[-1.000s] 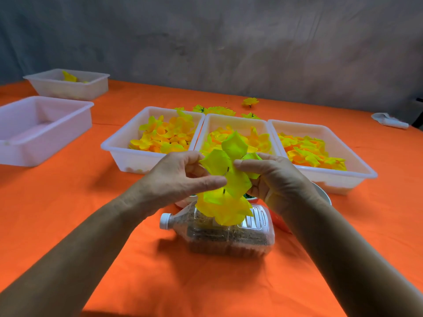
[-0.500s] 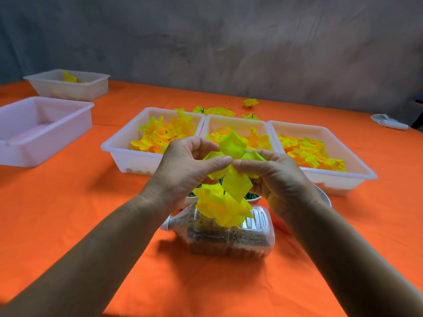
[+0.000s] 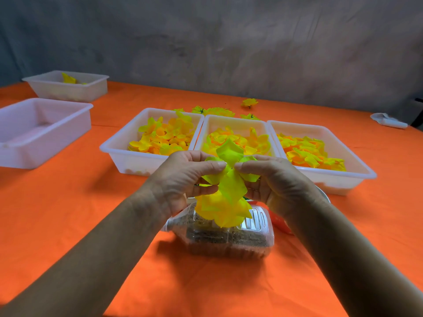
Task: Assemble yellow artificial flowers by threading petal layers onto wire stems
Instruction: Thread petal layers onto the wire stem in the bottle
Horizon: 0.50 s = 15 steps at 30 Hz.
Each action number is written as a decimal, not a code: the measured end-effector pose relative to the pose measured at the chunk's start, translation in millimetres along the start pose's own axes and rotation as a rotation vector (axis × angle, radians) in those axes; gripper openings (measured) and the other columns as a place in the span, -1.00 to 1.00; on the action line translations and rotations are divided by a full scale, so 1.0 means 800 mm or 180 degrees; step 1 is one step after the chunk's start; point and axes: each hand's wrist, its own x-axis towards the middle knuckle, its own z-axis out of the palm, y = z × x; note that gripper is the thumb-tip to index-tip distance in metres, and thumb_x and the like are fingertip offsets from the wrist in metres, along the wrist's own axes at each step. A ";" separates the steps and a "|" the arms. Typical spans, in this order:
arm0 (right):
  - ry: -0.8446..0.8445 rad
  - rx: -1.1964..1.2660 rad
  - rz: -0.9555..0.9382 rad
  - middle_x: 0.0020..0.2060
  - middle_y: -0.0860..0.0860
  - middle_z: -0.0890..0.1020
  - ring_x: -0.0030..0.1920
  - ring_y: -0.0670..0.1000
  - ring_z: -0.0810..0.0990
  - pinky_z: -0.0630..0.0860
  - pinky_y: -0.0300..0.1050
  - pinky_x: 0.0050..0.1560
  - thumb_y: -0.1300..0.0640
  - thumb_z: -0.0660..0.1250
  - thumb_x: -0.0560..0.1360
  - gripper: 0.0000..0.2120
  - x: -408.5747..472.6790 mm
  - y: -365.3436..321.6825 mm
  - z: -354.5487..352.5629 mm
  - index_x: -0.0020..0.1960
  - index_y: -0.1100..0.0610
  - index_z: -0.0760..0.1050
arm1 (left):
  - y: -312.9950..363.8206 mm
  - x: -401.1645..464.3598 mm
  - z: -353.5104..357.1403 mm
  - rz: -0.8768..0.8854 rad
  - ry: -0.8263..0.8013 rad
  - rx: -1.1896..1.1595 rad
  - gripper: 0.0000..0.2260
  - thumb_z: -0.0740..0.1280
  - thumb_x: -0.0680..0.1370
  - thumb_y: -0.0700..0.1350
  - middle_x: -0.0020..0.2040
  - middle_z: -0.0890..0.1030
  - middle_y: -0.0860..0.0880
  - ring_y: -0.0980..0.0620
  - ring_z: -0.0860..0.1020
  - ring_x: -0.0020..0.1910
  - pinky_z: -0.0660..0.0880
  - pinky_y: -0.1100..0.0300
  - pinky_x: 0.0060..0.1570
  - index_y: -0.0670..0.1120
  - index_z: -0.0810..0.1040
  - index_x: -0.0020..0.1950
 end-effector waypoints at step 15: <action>-0.0239 -0.0286 -0.0191 -0.27 0.08 0.69 -0.31 0.02 0.67 0.59 -0.09 -0.17 0.27 0.44 0.19 -0.71 -0.002 -0.006 0.006 -0.09 0.19 0.55 | 0.003 -0.006 0.000 0.0060 0.0091 -0.0017 -0.43 0.47 0.17 -0.08 -0.13 0.64 -0.12 0.02 0.56 -0.21 0.48 0.30 -0.45 -0.28 0.58 0.14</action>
